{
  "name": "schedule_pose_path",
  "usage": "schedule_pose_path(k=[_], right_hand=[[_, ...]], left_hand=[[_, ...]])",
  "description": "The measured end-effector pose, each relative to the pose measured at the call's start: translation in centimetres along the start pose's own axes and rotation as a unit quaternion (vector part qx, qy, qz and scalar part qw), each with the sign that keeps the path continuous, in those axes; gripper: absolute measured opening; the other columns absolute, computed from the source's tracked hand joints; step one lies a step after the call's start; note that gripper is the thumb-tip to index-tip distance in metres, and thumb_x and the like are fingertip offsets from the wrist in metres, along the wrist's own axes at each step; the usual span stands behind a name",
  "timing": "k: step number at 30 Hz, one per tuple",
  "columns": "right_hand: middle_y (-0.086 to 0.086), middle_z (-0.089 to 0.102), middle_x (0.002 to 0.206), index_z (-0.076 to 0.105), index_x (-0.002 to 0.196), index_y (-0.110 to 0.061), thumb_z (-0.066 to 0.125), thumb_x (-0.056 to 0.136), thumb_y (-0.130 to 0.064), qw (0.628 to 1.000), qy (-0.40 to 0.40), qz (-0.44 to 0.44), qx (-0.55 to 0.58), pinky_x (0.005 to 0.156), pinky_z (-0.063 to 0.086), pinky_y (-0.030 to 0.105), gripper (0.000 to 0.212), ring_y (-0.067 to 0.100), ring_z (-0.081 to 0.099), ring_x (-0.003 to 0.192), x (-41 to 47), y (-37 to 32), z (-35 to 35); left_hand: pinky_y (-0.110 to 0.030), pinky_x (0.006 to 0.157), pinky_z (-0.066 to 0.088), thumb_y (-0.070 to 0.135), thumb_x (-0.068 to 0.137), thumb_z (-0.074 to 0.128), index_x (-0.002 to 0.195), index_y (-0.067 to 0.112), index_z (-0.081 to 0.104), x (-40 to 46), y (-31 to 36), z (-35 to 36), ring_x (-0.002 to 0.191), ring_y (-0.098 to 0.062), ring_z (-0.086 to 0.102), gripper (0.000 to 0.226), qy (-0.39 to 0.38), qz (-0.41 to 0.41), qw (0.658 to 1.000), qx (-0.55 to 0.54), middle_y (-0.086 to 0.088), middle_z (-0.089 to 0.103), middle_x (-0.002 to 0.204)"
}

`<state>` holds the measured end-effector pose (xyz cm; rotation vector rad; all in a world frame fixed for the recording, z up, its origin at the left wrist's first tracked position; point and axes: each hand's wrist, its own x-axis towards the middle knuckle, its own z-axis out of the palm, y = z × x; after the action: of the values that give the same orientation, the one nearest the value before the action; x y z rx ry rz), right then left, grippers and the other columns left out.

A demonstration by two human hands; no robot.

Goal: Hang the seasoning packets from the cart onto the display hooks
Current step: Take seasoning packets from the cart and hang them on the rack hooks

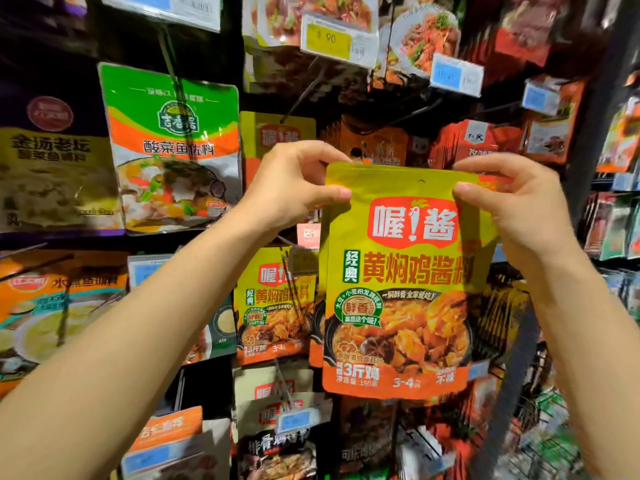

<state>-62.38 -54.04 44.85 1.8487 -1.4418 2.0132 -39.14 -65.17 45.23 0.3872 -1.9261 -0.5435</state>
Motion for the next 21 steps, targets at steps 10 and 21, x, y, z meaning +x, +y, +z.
schedule_pose_path(k=[10,21], right_hand=[[0.003,0.056,0.125,0.052,0.106,-0.043,0.076,0.074,-0.003,0.999,0.030,0.001,0.014,0.086,0.054,0.050,0.056,0.024,0.062,0.105,0.0,-0.7,0.0],[-0.014,0.043,0.121,0.050,0.119,-0.036,0.079,0.070,-0.004,0.996,0.038,0.023,0.072,0.100,0.044,0.045,0.066,0.017,0.045,0.121,4.4,-1.1,4.9]], left_hand=[[-0.028,0.062,0.053,0.007,0.075,0.077,0.106,0.025,0.064,-1.0,-0.2,0.6,0.069,-0.013,0.067,0.039,0.017,-0.045,0.994,-0.100,-0.004,0.066,0.066],[-0.035,0.068,0.054,0.005,0.083,0.069,0.100,0.030,0.048,-1.8,-0.4,-2.7,0.075,-0.015,0.066,0.036,0.177,-0.031,0.973,-0.144,0.005,0.070,0.069]])
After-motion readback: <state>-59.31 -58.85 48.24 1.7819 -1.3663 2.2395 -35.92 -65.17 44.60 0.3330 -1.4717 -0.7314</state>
